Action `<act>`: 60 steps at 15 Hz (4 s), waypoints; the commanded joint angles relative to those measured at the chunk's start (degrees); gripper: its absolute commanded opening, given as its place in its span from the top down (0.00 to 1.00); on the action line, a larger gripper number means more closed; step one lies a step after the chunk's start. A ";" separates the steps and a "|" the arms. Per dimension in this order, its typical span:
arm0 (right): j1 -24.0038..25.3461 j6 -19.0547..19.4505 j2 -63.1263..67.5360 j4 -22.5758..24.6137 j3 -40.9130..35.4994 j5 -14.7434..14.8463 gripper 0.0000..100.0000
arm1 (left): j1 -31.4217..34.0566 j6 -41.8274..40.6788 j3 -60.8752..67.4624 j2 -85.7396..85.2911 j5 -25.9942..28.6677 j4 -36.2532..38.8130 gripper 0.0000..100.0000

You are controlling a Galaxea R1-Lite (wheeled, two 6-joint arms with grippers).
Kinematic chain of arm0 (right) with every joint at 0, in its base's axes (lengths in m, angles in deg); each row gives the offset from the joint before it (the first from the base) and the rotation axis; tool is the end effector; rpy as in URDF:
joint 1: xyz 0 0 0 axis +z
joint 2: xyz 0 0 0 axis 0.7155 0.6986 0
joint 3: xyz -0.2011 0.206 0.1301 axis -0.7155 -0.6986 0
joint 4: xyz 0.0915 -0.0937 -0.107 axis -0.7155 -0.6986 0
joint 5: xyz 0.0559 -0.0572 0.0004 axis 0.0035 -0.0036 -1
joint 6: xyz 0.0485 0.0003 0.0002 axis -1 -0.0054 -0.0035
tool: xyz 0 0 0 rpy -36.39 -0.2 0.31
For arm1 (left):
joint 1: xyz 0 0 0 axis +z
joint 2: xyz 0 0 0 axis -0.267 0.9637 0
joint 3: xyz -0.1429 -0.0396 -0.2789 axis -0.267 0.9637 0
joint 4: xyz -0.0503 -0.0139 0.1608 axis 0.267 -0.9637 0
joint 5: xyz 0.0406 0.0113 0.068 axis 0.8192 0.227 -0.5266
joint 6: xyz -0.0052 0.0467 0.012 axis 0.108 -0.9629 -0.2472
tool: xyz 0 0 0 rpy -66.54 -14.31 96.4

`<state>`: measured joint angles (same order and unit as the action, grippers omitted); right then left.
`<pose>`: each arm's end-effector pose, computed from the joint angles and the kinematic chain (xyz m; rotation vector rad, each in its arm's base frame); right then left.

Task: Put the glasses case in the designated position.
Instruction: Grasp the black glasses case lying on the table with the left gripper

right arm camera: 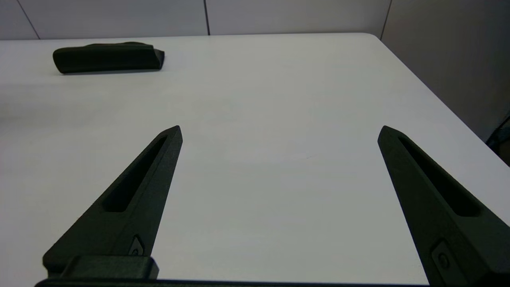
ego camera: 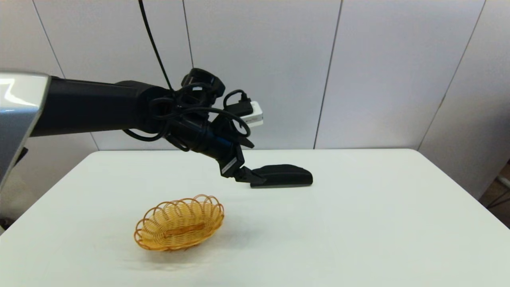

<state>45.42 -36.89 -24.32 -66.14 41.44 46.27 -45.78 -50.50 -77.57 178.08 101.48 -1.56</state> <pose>-0.0361 0.0000 0.0753 0.0123 0.0015 -0.0094 0.3294 -0.2191 0.2207 0.6310 0.4150 -1.2138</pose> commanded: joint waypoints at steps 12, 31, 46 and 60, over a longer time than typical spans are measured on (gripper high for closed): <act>0.00 0.00 0.00 0.01 0.00 0.00 0.00 | 1.47 3.15 -3.79 11.90 2.38 4.84 0.00; 0.00 0.00 0.00 0.01 0.00 0.00 0.00 | 3.05 5.00 -3.52 16.56 3.70 17.94 0.00; 0.00 0.00 0.00 0.01 0.00 0.00 0.00 | 2.61 4.91 -3.87 18.76 3.52 15.13 0.00; 0.00 0.00 0.00 0.01 0.00 0.00 0.00 | 1.20 8.43 -4.66 20.52 3.52 17.41 0.00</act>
<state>45.44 -36.87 -24.32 -66.14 41.44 46.27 -44.72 -42.39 -82.21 198.42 104.82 15.83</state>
